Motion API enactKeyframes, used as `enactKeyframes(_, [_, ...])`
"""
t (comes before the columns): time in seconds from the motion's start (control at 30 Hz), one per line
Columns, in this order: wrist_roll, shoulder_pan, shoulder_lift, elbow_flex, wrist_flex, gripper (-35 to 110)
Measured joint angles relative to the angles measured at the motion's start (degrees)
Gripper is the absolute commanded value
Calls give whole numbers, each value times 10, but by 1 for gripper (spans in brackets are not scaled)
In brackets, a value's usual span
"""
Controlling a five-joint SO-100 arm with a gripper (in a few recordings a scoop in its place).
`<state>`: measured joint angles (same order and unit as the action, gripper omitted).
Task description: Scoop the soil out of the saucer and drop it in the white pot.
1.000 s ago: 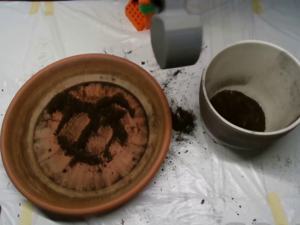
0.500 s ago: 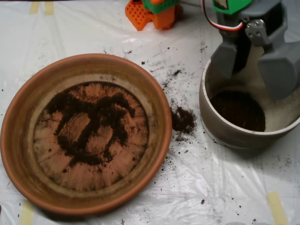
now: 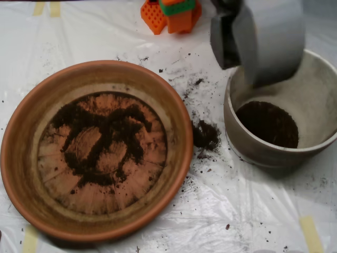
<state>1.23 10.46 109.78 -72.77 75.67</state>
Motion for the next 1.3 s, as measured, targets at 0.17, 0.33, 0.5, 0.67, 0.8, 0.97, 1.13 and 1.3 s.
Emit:
enactKeyframes(0.17, [18, -128, 58, -52, -11, 33])
enactKeyframes(0.33, [-33, -230, 146, -268, -77, 40])
enactKeyframes(0.5, [-69, -286, 172, -429, -138, 41])
enactKeyframes(0.67, [-79, -321, 168, -513, -188, 41])
enactKeyframes(0.8, [-76, -343, 111, -525, -214, 42])
enactKeyframes(0.97, [-82, -362, -16, -518, -214, 42])
enactKeyframes(1.13, [-89, -386, -128, -483, -221, 44])
enactKeyframes(1.3, [-93, -414, -184, -446, -231, 48])
